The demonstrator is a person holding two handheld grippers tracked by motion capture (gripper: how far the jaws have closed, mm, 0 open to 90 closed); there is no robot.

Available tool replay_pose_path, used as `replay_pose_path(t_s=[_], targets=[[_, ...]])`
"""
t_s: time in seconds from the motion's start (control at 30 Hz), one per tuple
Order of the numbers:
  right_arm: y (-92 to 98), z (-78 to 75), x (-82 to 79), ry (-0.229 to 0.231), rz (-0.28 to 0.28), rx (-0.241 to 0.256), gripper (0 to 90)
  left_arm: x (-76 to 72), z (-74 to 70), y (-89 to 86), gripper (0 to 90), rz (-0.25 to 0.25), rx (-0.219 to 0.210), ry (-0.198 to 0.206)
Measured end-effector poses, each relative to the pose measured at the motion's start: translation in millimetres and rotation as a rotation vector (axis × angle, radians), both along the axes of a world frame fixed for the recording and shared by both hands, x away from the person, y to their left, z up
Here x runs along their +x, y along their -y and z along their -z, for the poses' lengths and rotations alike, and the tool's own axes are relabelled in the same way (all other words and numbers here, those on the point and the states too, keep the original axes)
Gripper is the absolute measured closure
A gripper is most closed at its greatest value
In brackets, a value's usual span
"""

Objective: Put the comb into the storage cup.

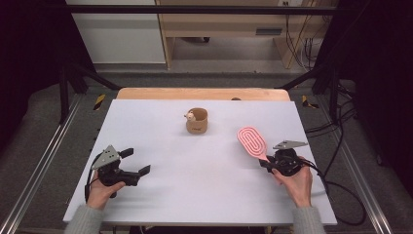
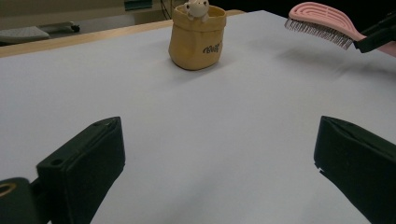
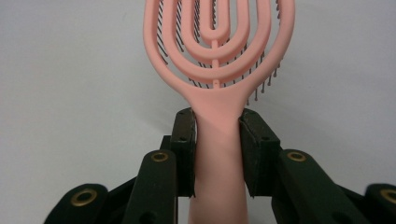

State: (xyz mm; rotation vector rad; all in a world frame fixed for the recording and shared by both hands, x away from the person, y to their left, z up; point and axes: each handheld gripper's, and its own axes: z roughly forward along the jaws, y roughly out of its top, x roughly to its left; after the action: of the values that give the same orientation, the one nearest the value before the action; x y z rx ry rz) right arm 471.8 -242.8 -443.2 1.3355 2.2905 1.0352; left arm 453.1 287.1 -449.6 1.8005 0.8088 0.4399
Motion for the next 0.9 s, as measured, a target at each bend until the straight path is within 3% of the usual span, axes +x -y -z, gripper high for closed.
replay_pose_path(t_s=[0.63,0.9], targets=[[-9.1,-5.5,-4.2,0.032,-0.053,0.082,69.5,-0.2,-0.2,1.4,2.0,0.002,0.002,0.0],[-15.2,-7.4,-5.7,0.046,-0.077,0.094,69.5,-0.8,-0.6,3.8,2.0,0.008,-0.002,0.0]])
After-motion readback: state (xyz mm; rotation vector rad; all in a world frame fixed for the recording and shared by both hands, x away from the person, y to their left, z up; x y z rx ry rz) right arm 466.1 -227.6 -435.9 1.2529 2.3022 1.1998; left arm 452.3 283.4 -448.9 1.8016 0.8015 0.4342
